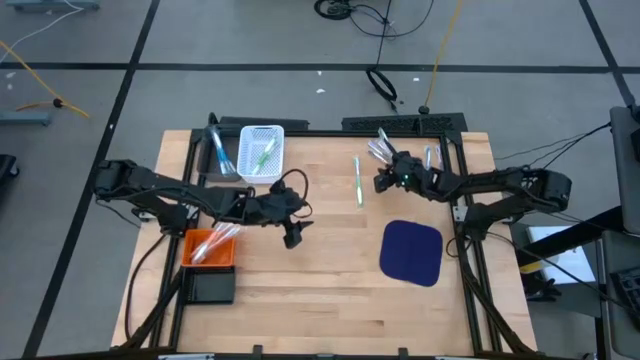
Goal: Pick & Place Toothbrushes
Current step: Put the green toothbrush into the white bin
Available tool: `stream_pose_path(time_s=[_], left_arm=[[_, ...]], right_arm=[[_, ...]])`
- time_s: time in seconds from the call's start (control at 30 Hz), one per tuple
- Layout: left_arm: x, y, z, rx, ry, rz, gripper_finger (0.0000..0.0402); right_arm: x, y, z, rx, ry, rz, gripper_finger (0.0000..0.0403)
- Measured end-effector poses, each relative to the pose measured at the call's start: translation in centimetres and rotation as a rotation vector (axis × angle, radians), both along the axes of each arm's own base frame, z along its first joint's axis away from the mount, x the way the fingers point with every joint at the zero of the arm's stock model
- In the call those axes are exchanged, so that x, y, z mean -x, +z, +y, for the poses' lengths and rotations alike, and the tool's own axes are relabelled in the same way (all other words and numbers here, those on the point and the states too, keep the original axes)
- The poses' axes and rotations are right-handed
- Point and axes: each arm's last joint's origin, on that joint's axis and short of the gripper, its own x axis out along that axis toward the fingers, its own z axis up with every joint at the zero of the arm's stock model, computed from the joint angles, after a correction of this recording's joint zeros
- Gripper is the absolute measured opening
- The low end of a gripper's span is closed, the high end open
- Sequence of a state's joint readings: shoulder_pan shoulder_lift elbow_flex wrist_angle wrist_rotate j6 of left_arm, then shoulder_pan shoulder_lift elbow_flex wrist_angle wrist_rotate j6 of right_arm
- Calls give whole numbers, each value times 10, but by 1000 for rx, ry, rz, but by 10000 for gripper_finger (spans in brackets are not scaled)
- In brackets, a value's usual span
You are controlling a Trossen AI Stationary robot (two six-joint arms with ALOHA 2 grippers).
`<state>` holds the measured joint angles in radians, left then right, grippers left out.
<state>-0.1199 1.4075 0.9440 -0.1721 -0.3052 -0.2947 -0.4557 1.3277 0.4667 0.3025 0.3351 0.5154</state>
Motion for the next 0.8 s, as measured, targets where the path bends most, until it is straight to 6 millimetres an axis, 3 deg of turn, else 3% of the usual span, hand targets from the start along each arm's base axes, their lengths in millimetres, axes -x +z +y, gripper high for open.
stream_pose_path(time_s=[0.23,0.53,0.8], left_arm=[[0,0,-1,-10,4,-2,271],[0,0,-1,-11,4,-1,271],[0,0,-1,-11,4,1,271]], right_arm=[[7,-2,-9,-27,-38,11,141],[11,-19,-22,-51,-116,79,141],[11,-11,-32,30,-115,33,141]])
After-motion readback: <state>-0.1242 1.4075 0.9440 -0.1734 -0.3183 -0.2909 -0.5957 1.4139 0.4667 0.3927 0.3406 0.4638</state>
